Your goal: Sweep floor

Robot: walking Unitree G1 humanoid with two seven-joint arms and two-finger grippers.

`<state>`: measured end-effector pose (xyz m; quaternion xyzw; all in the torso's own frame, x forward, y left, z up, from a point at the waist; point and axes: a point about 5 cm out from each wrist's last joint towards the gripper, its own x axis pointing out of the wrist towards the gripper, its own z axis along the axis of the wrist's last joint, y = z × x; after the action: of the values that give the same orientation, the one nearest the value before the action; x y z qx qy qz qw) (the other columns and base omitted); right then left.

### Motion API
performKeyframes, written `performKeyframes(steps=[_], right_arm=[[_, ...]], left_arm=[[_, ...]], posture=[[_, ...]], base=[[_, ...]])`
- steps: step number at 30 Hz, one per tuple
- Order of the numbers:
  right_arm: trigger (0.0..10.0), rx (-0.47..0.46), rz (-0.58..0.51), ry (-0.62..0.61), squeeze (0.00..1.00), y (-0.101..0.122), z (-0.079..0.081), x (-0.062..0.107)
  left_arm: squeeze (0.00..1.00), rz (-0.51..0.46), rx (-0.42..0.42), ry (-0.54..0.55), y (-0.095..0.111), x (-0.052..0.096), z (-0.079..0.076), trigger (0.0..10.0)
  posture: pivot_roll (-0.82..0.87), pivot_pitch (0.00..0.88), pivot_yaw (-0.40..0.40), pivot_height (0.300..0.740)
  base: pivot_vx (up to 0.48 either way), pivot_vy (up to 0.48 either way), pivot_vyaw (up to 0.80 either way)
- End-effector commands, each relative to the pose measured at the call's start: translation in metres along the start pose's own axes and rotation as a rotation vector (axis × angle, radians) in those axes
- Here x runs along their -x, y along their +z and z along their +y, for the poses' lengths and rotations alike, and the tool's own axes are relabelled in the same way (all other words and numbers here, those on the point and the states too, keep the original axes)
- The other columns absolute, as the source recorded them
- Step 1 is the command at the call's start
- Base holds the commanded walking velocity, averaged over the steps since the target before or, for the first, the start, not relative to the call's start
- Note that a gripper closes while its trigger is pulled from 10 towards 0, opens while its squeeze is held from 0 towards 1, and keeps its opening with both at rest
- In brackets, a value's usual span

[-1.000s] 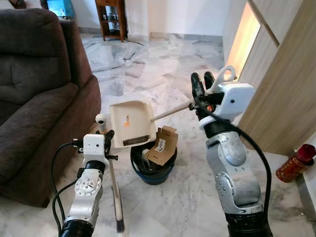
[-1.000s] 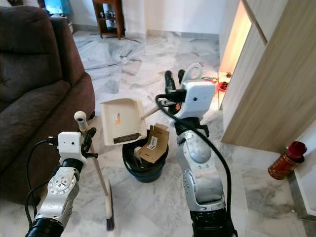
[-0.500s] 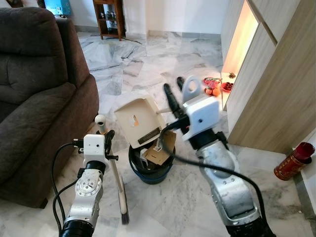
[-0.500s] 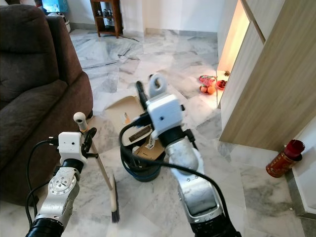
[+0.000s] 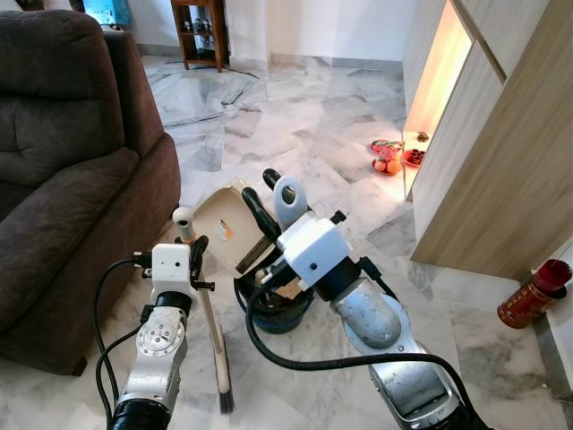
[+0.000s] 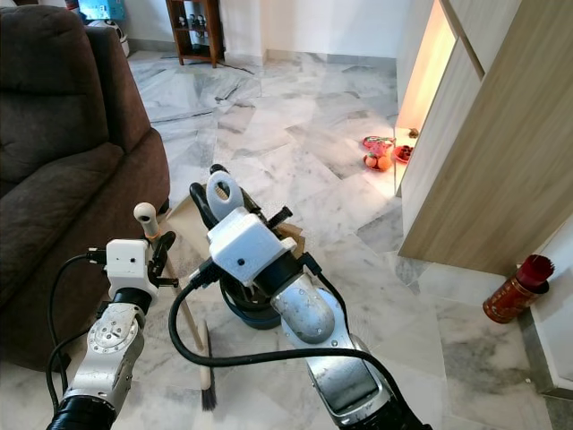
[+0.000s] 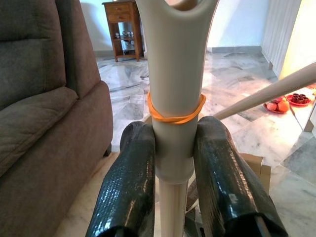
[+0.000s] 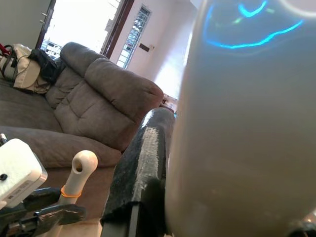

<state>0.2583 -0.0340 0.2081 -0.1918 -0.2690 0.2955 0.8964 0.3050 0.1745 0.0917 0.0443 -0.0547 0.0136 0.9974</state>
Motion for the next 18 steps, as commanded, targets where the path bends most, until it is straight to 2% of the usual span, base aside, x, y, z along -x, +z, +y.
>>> performKeyframes(steps=[1,3,7,14,17,18], right_arm=[[10.0,0.083,-0.122,-0.015,0.0,0.021,-0.007,-0.002],[10.0,0.135,-0.123,0.0,0.0,0.019,-0.007,-0.001],[10.0,0.149,-0.119,-0.003,0.0,0.018,-0.007,0.0],[10.0,0.243,-0.118,0.01,0.0,0.015,-0.009,0.002],[10.0,0.278,-0.106,-0.035,0.0,0.012,-0.018,0.004],[10.0,0.297,-0.083,-0.092,0.0,0.009,-0.025,0.005]], left_arm=[[0.0,-0.043,0.002,-0.009,0.007,-0.002,-0.001,10.0],[0.0,-0.043,0.002,-0.011,0.007,-0.001,-0.002,10.0],[0.0,-0.043,0.002,-0.01,0.007,-0.002,-0.002,10.0],[0.0,-0.041,0.001,-0.012,0.006,-0.002,-0.002,10.0],[0.0,-0.041,0.001,-0.013,0.006,-0.002,-0.003,10.0],[0.0,-0.041,0.001,-0.012,0.006,-0.002,-0.003,10.0]], posture=[[-0.01,0.061,0.016,0.74],[-0.01,0.058,0.015,0.74],[-0.01,0.057,0.015,0.74],[-0.01,0.055,0.014,0.74],[-0.01,0.053,0.014,0.74],[-0.01,0.053,0.014,0.74]], base=[[0.0,0.0,0.0],[0.0,0.0,0.0],[0.0,0.0,0.0],[0.0,0.0,0.0],[0.0,0.0,0.0],[0.0,0.0,0.0]])
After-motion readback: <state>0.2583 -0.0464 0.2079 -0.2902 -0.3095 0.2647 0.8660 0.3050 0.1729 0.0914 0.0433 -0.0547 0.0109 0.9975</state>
